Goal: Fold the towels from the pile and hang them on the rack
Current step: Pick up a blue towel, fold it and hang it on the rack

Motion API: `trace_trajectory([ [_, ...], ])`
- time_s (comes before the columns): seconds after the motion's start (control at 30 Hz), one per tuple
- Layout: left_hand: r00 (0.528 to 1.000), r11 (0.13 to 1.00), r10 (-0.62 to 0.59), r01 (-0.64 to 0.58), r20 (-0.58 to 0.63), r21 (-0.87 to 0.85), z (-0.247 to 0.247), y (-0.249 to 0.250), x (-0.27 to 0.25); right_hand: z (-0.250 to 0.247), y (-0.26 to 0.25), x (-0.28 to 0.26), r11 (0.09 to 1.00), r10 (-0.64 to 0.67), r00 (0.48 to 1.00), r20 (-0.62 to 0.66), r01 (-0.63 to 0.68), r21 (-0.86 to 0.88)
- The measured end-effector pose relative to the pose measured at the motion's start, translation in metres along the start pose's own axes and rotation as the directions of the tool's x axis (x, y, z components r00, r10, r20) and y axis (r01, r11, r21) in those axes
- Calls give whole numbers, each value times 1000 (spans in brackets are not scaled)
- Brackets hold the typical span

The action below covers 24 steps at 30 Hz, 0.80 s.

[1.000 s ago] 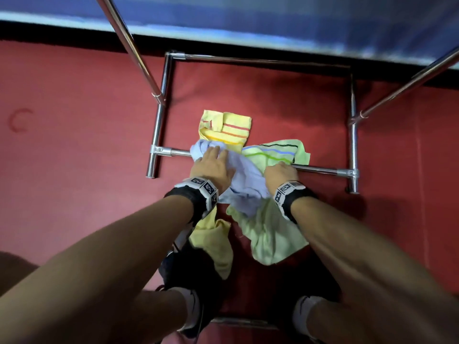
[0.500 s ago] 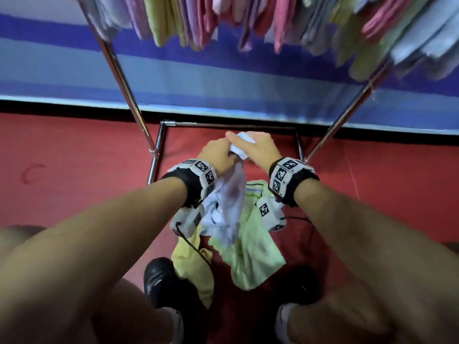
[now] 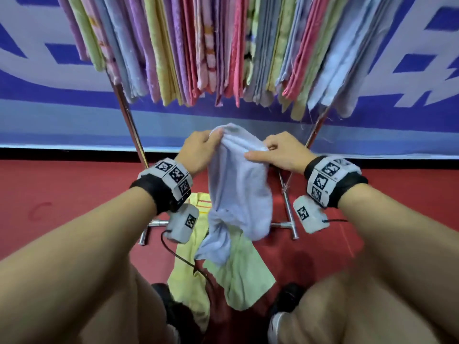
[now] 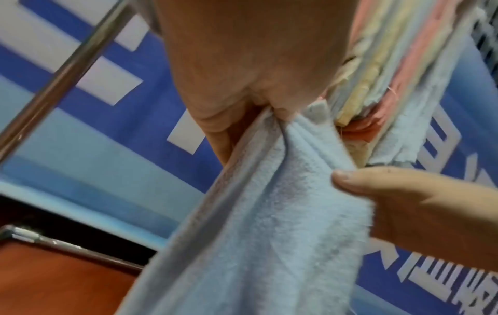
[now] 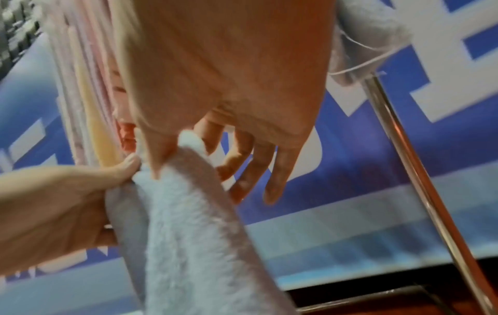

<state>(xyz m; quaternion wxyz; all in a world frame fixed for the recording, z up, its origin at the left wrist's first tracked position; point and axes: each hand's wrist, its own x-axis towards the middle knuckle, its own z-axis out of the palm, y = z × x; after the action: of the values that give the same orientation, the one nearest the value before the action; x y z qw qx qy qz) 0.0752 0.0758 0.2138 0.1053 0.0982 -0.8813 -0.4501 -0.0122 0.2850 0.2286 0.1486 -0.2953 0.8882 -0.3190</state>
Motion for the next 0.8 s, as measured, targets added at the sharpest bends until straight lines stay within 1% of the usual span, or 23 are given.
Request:
trace_trajectory([
  [0.03, 999, 995, -22, 20, -24, -98, 2, 0, 2, 3, 3, 1, 1000, 7, 999, -35, -6, 29],
  [0.07, 1000, 989, -24, 21, -18, -145, 4, 1, 3, 5, 3, 3, 999, 20, 997, -70, -17, 38],
  [0.13, 1000, 977, 9, -9, -3, -211, 7, 10, 7, 9, -3, 7, 999, 3, 987, -160, 3, 39],
  [0.2, 999, 960, 12, 1, 44, -281, 9, 21, 9, 12, -11, 10, 997, -34, 962, -269, 50, 51],
  [0.23, 997, 959, 6, 17, 83, -281, 12, 23, 10, 13, -14, 10, 996, -42, 953, -300, 65, 68],
  [0.27, 996, 972, 14, 9, 93, -235, 13, 23, 11, 13, -15, 10, 995, -38, 951, -306, 63, 73],
  [0.3, 997, 991, 35, -25, 72, -131, 14, 21, 13, 14, -15, 10, 997, -27, 953, -301, 47, 58],
  [0.33, 995, 996, 88, -87, 47, -14, 15, 20, 14, 13, -15, 10, 999, -11, 955, -297, 20, 26],
  [0.4, 979, 967, 202, -200, 4, 155, 9, 20, 17, 8, -16, 12, 999, 4, 953, -303, -16, -35],
  [0.43, 970, 954, 242, -233, -23, 186, 5, 22, 19, 5, -15, 14, 998, 9, 952, -305, -27, -54],
  [0.47, 963, 952, 261, -246, -63, 182, 1, 25, 20, 2, -14, 15, 997, 19, 958, -284, -41, -69],
  [0.5, 956, 955, 271, -253, -111, 153, -3, 28, 21, 1, -13, 16, 996, 26, 969, -244, -47, -80],
  [0.53, 950, 963, 268, -257, -163, 84, -7, 32, 20, 0, -14, 15, 995, 38, 979, -202, -55, -80],
  [0.6, 945, 966, 224, -247, -239, -72, -13, 36, 20, -2, -17, 15, 998, 44, 982, -183, -51, -38],
  [0.63, 945, 966, 207, -238, -254, -97, -15, 37, 20, -4, -18, 15, 999, 46, 978, -202, -50, -19],
  [0.7, 954, 977, 197, -209, -226, -31, -16, 37, 19, -8, -22, 15, 998, 52, 969, -242, -41, 50],
  [0.77, 964, 982, 187, -185, -186, 30, -11, 36, 17, -10, -28, 13, 972, 72, 953, -294, 0, 237],
  [0.8, 969, 983, 183, -181, -165, 32, -8, 36, 15, -9, -32, 11, 934, 108, 946, -305, 8, 357],
])
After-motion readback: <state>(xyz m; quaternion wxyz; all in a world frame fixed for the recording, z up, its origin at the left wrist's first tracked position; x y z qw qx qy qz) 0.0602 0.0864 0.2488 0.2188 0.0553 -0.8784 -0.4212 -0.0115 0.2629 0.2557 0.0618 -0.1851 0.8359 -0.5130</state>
